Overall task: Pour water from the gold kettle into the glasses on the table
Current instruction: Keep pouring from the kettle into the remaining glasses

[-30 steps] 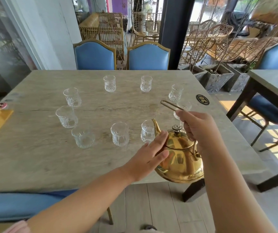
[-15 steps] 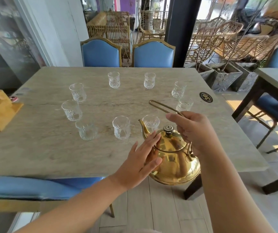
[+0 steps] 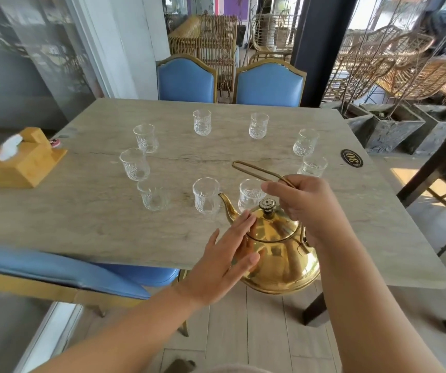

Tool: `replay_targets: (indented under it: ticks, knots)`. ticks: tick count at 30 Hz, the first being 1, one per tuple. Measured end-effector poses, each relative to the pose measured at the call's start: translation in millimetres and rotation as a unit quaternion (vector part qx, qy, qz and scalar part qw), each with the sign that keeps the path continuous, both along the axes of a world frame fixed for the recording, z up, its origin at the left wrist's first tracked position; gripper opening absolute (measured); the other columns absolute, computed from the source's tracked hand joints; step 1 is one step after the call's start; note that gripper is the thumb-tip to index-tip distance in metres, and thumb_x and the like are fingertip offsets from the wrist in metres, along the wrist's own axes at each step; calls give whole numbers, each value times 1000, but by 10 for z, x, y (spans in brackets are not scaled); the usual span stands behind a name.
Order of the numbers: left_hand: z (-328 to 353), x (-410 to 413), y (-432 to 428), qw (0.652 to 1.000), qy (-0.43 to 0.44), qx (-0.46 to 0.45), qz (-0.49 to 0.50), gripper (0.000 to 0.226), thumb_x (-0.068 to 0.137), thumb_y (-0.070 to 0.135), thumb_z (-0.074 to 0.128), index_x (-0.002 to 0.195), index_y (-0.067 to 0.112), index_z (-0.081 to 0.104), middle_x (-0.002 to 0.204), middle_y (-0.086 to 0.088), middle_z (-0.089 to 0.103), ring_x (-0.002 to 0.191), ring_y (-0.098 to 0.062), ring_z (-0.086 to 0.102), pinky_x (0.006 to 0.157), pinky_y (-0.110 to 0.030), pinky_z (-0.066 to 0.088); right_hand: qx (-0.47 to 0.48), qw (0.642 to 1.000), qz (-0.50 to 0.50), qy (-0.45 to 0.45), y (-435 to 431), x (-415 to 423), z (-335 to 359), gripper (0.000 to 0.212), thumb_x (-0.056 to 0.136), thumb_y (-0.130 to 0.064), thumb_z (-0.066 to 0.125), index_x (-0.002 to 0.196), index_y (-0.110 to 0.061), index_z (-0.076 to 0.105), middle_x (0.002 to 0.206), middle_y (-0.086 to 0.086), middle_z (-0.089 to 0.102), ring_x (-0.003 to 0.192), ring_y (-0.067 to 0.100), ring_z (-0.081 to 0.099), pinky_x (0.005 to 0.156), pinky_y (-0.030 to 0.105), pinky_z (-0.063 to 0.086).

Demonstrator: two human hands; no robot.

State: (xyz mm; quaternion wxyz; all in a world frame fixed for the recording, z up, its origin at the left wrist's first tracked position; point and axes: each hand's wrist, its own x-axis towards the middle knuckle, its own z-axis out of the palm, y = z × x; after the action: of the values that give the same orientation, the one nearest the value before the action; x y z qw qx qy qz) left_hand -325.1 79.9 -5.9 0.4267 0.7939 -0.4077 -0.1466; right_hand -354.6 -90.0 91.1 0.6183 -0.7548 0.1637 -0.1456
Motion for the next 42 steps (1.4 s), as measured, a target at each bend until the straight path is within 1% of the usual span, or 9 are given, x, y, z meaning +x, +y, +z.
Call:
replay_targets:
  ticks: [7, 11, 14, 19, 22, 26, 30, 35, 42]
  knots:
    - [123, 259, 204, 998, 2, 43, -39, 65, 93, 57, 28, 151, 36, 5, 157, 25, -1, 141, 12, -3, 119, -40, -6, -55, 998, -30, -9, 187, 175, 51, 42, 76, -25, 74, 52, -12, 42, 46, -3, 30, 45, 14, 27, 50, 27, 28]
    - [242, 526, 336, 993, 0, 79, -86, 63, 96, 52, 30, 149, 42, -1, 156, 27, -5, 139, 15, -6, 119, -41, -7, -73, 995, -64, -23, 319, 340, 105, 17, 76, -24, 75, 70, -10, 69, 35, -11, 40, 34, 2, 32, 43, 17, 31]
    - [325, 761, 452, 987, 7, 102, -124, 65, 95, 53, 31, 149, 41, -3, 156, 27, -6, 137, 18, -7, 119, -41, -4, -83, 992, -93, -31, 461, 480, 113, 12, 76, -27, 76, 79, -16, 73, 35, -13, 46, 33, 1, 37, 47, 21, 34]
    - [335, 1124, 581, 972, -9, 134, -194, 70, 92, 58, 27, 149, 40, -9, 155, 27, -13, 134, 21, -12, 119, -44, -6, -125, 980, -150, -29, 688, 665, 126, 6, 74, -30, 78, 75, -29, 72, 75, -2, 75, 76, 20, 70, 72, 34, 55]
    - [272, 1274, 612, 966, -23, 130, -221, 72, 91, 60, 26, 148, 38, -13, 156, 23, -13, 138, 15, -11, 119, -47, -3, -149, 975, -165, -24, 768, 752, 126, 9, 74, -32, 77, 80, -26, 74, 74, 1, 75, 70, 18, 68, 67, 22, 53]
    - [201, 1387, 670, 964, -16, 111, -241, 66, 94, 56, 25, 144, 40, -14, 157, 20, -14, 142, 9, -9, 119, -47, 0, -150, 978, -143, 5, 827, 862, 115, 11, 78, -30, 74, 81, -20, 74, 39, -13, 52, 37, 1, 40, 39, 11, 31]
    - [201, 1430, 657, 966, 21, 88, -241, 60, 96, 51, 27, 141, 45, -13, 157, 20, -13, 142, 9, -9, 119, -46, 1, -167, 976, -131, 37, 818, 972, 171, 18, 81, -31, 71, 81, -14, 75, 51, -2, 51, 45, 11, 39, 48, 24, 35]
    - [213, 1424, 581, 967, 61, 66, -238, 55, 94, 54, 27, 132, 60, -13, 157, 20, -11, 143, 7, -8, 120, -45, 3, -194, 972, -102, 84, 774, 1117, 224, 34, 81, -31, 70, 84, 3, 70, 59, 9, 44, 47, 14, 34, 47, 24, 30]
    - [215, 1389, 502, 964, 122, 34, -232, 51, 93, 55, 27, 114, 82, -11, 154, 25, -11, 142, 8, -6, 119, -27, 0, -224, 963, -68, 130, 727, 1289, 301, 32, 80, -32, 71, 86, -1, 73, 63, 9, 46, 56, 19, 40, 56, 29, 34]
